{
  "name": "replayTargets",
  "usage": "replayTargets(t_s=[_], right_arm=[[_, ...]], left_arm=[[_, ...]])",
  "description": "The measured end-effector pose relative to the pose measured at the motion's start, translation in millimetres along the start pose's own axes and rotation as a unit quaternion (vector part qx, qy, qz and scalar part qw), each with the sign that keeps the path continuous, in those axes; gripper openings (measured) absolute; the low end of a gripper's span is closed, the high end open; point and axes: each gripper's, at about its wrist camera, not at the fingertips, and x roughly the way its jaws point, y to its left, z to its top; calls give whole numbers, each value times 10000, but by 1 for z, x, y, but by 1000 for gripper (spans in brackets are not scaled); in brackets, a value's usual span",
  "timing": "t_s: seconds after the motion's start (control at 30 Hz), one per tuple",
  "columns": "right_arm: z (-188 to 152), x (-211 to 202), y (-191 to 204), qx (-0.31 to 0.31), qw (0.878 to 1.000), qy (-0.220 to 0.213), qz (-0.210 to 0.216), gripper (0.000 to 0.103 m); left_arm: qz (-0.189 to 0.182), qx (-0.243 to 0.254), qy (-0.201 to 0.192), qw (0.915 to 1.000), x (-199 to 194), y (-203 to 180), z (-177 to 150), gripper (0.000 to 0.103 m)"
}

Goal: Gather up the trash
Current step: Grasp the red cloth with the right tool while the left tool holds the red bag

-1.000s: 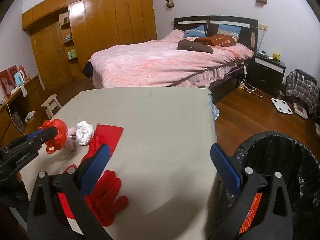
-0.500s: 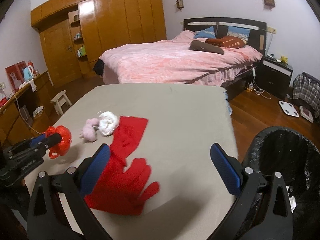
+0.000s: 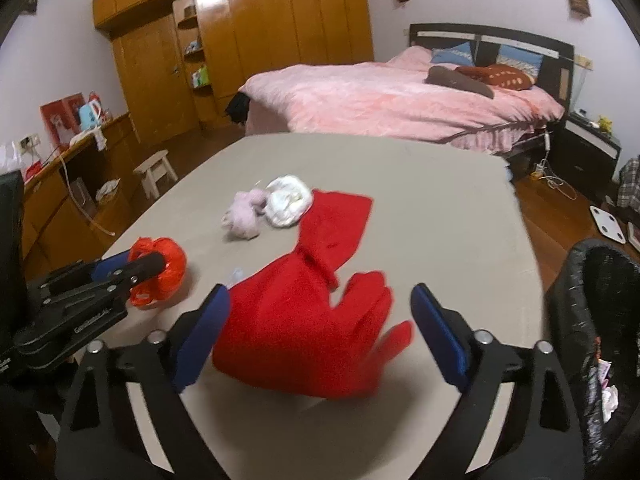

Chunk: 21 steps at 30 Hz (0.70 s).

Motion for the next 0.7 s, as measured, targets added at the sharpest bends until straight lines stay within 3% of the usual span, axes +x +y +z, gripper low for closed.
replayTargets(t_s=[0.13,0.2,0.3,0.4,0.57,0.7], right_arm=[[-7,11,10,-155,9997,204,58,82],[-10,19,13,-226,9991,334,85,75],[-13,24,14,-247,9985,451,212,62],[-14,21,18,-346,9976,453,396,40],[-11,13,16,-295,9959,439,734,16],[-5,3,10,-237,9965,338,725,11]], left_arm=[[-16,-44,27,10000,1,4,-2,32],[-26,-70,29,10000,2,4,-2,32],[-35,-76,39,10000,1,4,-3,32],[-39,-86,44,9999,1,4,-3,32],[-87,-37,-24,10000,-4,0,-1,32],[-131,-23,-59,9999,-7,-5,2,32]])
